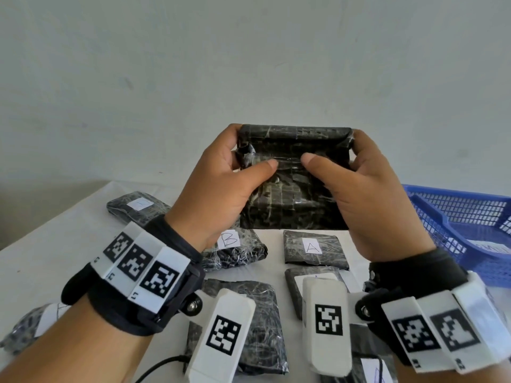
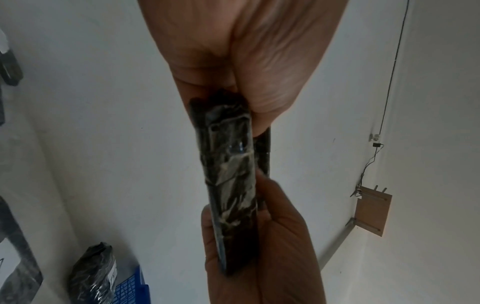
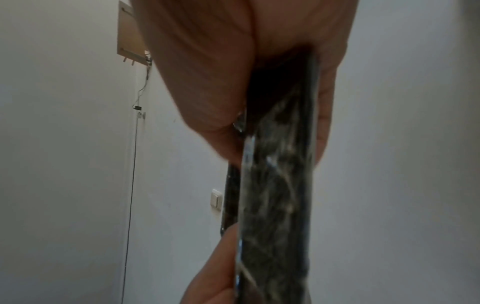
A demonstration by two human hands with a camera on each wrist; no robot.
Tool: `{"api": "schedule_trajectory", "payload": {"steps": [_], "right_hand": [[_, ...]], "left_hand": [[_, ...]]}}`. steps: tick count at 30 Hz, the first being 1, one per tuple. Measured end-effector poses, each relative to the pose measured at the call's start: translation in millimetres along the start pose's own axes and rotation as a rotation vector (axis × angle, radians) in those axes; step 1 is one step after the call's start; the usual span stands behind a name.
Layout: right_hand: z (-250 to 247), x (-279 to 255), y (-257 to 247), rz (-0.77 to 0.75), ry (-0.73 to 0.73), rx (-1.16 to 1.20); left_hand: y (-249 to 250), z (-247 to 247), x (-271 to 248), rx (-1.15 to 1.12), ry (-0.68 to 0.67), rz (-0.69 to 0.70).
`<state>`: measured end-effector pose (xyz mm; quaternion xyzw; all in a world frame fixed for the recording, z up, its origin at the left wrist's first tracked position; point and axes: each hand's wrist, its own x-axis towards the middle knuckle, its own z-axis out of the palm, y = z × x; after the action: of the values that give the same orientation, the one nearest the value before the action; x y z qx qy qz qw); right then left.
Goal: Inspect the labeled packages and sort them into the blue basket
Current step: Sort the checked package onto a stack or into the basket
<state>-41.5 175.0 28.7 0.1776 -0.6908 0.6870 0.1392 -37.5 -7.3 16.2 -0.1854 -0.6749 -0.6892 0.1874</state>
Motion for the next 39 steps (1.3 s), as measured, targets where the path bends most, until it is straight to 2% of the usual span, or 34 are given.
{"api": "schedule_trajectory", "payload": {"steps": [2,4,8,11,14,21,23,27,32,39], "right_hand": [[-1,0,1,0.037,-0.016,-0.011],[-3,1,2,0.022,0.021,-0.016],[-7,4,3,0.006,0.074,0.023],[-6,3,3,0.028,0.023,0.051],[-3,4,4,-0.011,0.024,0.043],[-4,5,8,-0.043,-0.005,-0.119],[-4,6,9,-0.05,0.024,-0.107],[-7,6,10,-0.027,-0.015,-0.052],[-9,8,10,-0.069,-0.019,-0.059],[-12,5,7,-0.047,-0.097,-0.089]], "left_hand": [[0,-2,1,-0.051,0.03,-0.02],[3,-3,1,-0.113,0.021,-0.118],[5,-1,-1,-0.166,-0.098,-0.255],[3,-3,0,-0.161,-0.072,-0.221],[6,-6,1,-0.153,-0.06,-0.187],[5,-6,0,-0.11,-0.068,-0.182],[6,-5,0,-0.11,-0.094,-0.198],[6,-5,0,-0.131,-0.08,-0.196],[5,-5,1,-0.115,-0.087,-0.167],[7,-8,4,-0.262,-0.056,-0.21]]}}
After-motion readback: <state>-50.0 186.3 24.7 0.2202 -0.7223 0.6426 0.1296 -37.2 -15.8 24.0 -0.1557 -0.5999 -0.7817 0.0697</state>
